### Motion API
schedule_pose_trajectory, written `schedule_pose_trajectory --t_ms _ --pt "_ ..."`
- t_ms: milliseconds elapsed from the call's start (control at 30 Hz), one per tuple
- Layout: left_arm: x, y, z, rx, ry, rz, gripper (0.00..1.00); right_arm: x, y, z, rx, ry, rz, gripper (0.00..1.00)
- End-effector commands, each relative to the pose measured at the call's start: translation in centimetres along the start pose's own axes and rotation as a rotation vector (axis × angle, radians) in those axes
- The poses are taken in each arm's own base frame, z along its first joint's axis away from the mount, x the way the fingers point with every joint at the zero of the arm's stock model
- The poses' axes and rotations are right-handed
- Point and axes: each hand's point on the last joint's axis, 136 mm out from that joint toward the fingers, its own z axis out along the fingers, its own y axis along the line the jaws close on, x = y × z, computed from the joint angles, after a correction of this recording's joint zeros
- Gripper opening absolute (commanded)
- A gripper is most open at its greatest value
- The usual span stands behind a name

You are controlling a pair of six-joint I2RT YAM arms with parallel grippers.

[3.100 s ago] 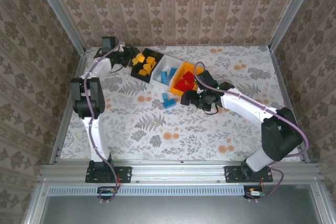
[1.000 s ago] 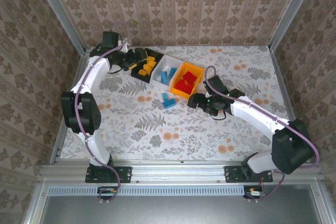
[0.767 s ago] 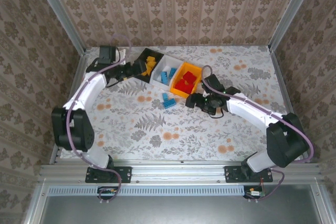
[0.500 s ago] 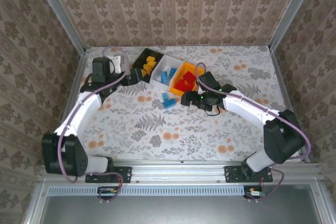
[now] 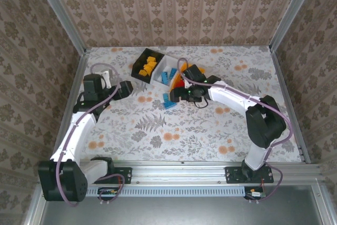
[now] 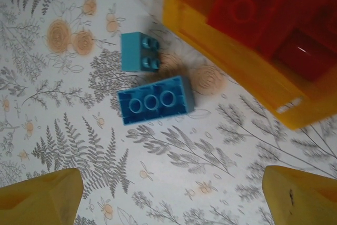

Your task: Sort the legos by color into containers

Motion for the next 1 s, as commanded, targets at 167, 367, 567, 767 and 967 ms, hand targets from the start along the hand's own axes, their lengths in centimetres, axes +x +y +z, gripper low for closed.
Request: schedule_pose_trajectory --t_ms 167,367,567,767,967 --pt "2.3 0.4 -1.3 0.025 0.048 -0.059 1.0 1.7 1.9 2.4 0.057 0.188 -0.169 0.9" --pt "3.1 0.2 -1.9 0.032 0.069 -0.038 1.0 2.0 1.6 3.6 0.11 0.269 -0.2 0.91" --pt "3.3 0.3 -2.2 0.021 0.073 -0.033 1.0 2.1 1.9 4.5 0.124 0.291 -0.218 0.92" --pt "3.5 0.5 -2.4 0.009 0.076 -0.034 1.0 1.8 1.9 5.2 0.15 0.304 -0.243 0.92" --pt "3.8 0.6 -2.4 0.003 0.076 -0.032 1.0 1.6 1.5 5.9 0.194 0.32 -0.264 0.93"
